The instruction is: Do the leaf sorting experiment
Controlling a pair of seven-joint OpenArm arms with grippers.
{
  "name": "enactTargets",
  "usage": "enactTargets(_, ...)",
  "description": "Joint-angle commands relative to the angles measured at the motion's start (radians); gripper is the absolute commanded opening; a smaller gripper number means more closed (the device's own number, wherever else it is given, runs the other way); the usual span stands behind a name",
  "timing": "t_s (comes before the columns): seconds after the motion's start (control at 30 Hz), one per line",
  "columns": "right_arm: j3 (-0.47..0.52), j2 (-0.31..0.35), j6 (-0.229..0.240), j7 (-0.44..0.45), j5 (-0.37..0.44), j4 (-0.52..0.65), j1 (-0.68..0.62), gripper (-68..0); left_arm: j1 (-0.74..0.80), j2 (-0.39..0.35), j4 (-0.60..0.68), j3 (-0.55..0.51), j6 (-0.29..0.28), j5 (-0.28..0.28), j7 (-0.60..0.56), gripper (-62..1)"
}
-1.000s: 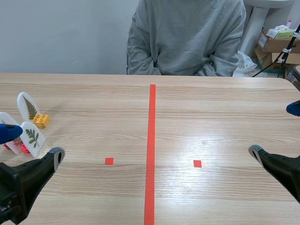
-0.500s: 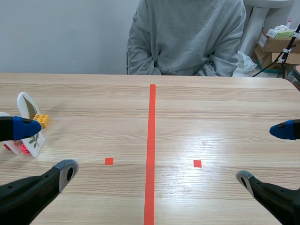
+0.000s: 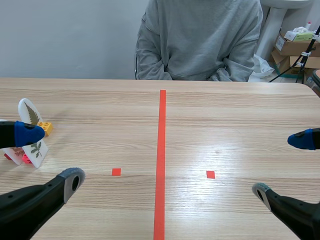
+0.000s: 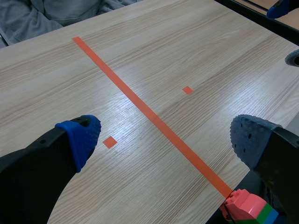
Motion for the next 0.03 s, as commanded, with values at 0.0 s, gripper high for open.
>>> enactTargets(0.0,0.007,0.000,0.008,0.011,0.019,0.007,0.006,0.4,0.000,0.005,0.013,-0.003,-0.004,-0.014,-0.017,-1.5)
